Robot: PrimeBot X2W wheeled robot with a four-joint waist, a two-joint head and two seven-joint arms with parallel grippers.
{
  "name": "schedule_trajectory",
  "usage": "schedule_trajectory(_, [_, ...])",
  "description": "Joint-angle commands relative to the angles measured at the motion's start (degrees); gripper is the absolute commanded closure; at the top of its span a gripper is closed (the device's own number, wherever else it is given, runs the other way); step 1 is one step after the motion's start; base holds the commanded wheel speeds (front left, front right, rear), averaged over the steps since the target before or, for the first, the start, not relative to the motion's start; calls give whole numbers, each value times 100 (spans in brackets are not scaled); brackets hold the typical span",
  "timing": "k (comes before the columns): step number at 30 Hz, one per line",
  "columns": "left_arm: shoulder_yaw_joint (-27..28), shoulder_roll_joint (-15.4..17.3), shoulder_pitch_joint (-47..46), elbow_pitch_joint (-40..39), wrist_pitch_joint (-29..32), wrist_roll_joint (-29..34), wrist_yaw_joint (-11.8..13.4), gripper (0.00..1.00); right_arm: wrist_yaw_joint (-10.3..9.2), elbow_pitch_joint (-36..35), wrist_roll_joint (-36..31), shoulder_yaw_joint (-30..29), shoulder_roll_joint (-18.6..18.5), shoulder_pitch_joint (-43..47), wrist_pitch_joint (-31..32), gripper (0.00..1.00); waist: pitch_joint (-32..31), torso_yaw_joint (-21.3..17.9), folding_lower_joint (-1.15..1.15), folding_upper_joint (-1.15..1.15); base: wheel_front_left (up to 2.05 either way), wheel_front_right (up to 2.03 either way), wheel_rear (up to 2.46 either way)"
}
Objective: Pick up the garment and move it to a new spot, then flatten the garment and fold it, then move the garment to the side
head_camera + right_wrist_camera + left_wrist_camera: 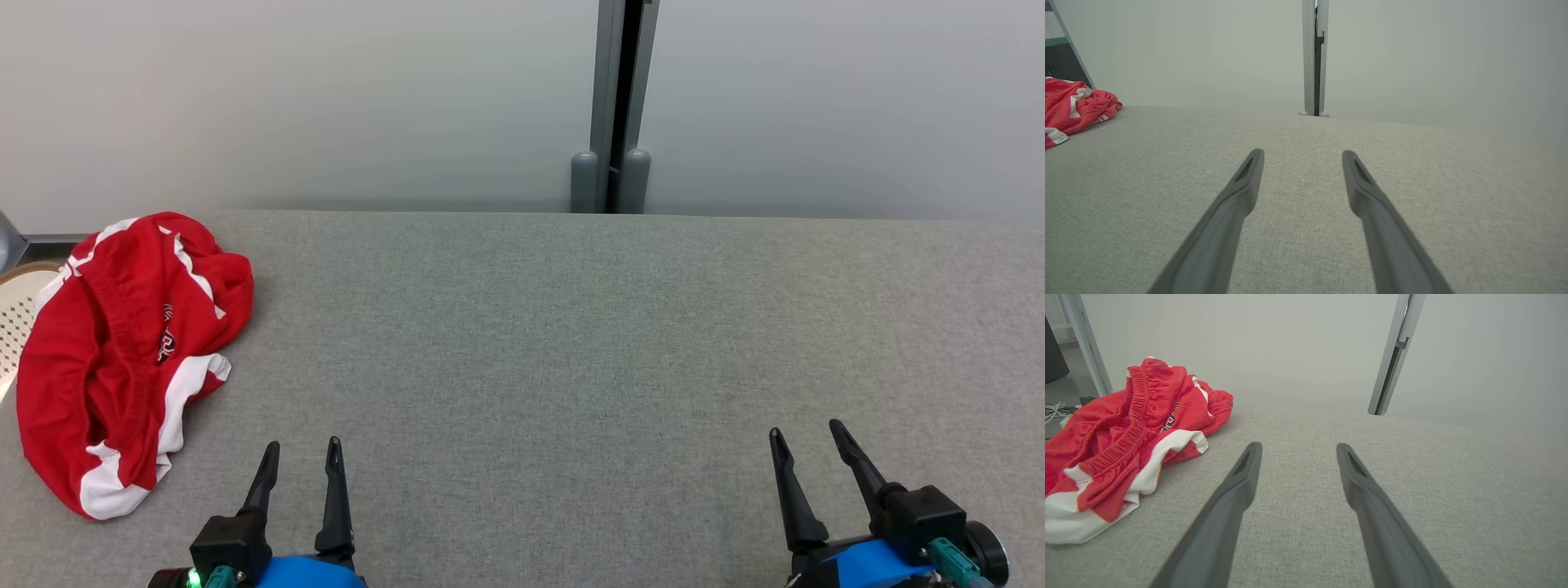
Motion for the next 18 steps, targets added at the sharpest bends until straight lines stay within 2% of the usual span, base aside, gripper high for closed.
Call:
schedule_trajectory(1, [-22, 17, 11, 3, -43, 81, 27, 0, 2, 12, -76, 1, -35, 53, -37, 0, 1, 1, 0, 0, 0, 0, 0])
schedule_trajectory(18, [-60, 17, -70, 88, -44, 72, 10, 0, 2, 39, -41, -91, -34, 69, -44, 0, 8, 109, 0, 0, 0, 0, 0])
